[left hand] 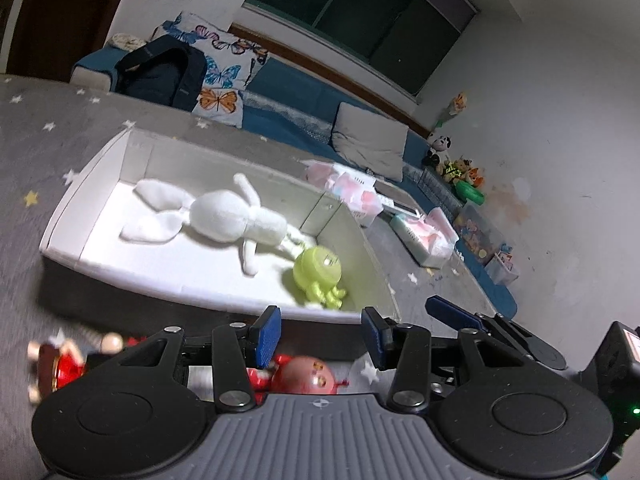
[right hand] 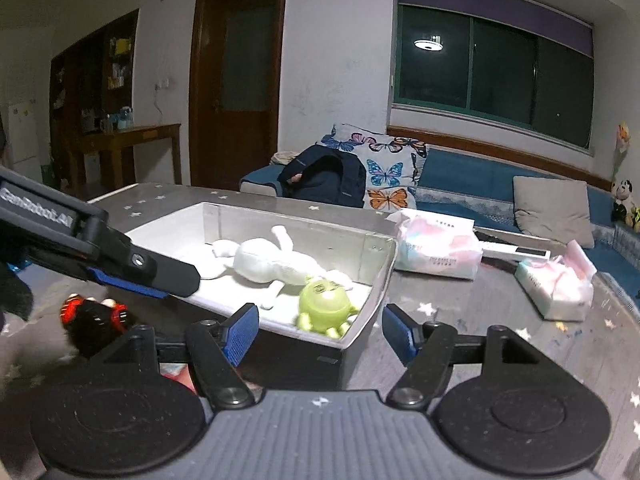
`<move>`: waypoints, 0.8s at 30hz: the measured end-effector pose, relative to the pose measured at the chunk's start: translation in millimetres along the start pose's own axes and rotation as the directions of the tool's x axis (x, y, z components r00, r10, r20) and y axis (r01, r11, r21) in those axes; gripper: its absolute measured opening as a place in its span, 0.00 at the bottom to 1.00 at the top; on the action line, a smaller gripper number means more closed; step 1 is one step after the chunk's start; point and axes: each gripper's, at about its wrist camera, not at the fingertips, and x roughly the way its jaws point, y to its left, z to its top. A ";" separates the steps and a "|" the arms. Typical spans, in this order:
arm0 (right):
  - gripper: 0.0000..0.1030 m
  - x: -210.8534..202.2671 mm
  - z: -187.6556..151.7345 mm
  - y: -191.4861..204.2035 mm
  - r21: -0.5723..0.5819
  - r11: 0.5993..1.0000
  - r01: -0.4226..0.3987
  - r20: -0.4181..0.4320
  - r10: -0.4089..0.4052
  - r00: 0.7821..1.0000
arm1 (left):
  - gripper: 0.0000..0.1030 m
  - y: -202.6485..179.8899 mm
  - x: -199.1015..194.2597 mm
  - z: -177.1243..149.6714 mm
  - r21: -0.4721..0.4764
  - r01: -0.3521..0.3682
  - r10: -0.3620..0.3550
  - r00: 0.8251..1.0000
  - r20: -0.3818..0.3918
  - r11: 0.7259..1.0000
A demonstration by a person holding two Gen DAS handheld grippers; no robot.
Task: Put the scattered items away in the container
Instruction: 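Move the left gripper to the red round toy and grasp it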
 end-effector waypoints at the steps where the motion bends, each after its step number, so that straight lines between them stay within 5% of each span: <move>1: 0.68 -2.3 -1.8 1.7 0.006 1.000 -0.008 -0.002 0.008 1.000 | 0.45 1.6 -0.5 -3.0 -0.003 -0.003 0.003 1.000 -0.006 1.000; 24: 0.59 20.5 -36.0 20.3 0.217 0.964 -0.151 -0.149 0.185 0.971 | 0.45 15.3 13.9 -20.2 -0.065 -0.016 0.009 0.995 -0.103 0.998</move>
